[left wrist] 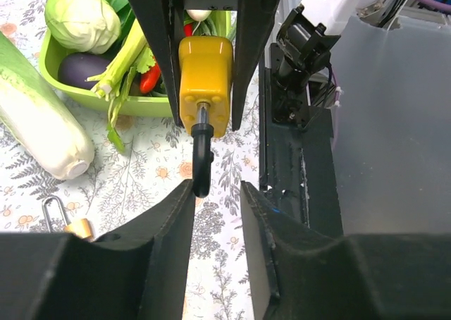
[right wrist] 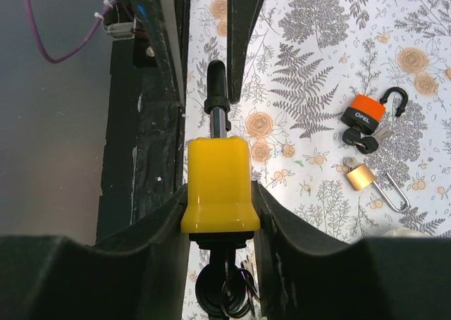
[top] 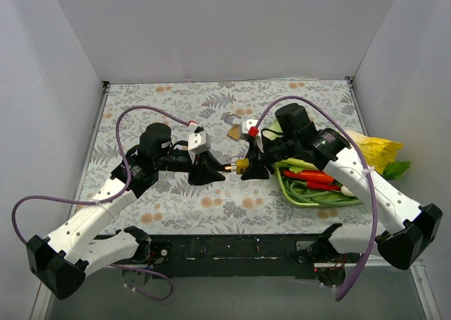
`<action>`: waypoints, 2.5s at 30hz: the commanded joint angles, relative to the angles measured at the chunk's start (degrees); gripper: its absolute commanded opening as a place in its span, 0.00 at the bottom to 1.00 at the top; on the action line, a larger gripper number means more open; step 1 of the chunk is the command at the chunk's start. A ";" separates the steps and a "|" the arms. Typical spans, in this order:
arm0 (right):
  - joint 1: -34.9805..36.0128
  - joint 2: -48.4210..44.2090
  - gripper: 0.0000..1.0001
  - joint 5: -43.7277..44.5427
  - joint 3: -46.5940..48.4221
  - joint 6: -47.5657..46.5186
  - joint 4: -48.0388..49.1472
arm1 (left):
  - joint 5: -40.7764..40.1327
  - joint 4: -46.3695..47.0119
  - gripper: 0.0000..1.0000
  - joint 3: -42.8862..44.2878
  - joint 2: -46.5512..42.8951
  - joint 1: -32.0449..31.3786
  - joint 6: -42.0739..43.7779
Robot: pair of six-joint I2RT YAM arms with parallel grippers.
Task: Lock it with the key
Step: Lock the lock.
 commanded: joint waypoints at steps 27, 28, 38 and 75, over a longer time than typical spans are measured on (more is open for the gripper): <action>2.71 -0.61 0.01 -7.32 0.97 2.69 9.86 | 0.88 13.12 0.00 0.56 3.65 -2.42 -11.46; 2.97 -0.43 0.01 -7.67 0.97 2.87 10.21 | 0.70 13.38 0.00 0.47 3.74 -2.77 -11.55; 4.73 1.59 0.01 -10.66 1.05 7.17 13.37 | -1.67 17.52 0.00 -1.11 2.95 -3.83 -14.10; 2.10 1.07 0.01 -11.45 -2.64 11.13 14.43 | -7.65 20.33 0.02 -2.60 -4.16 -3.47 -18.14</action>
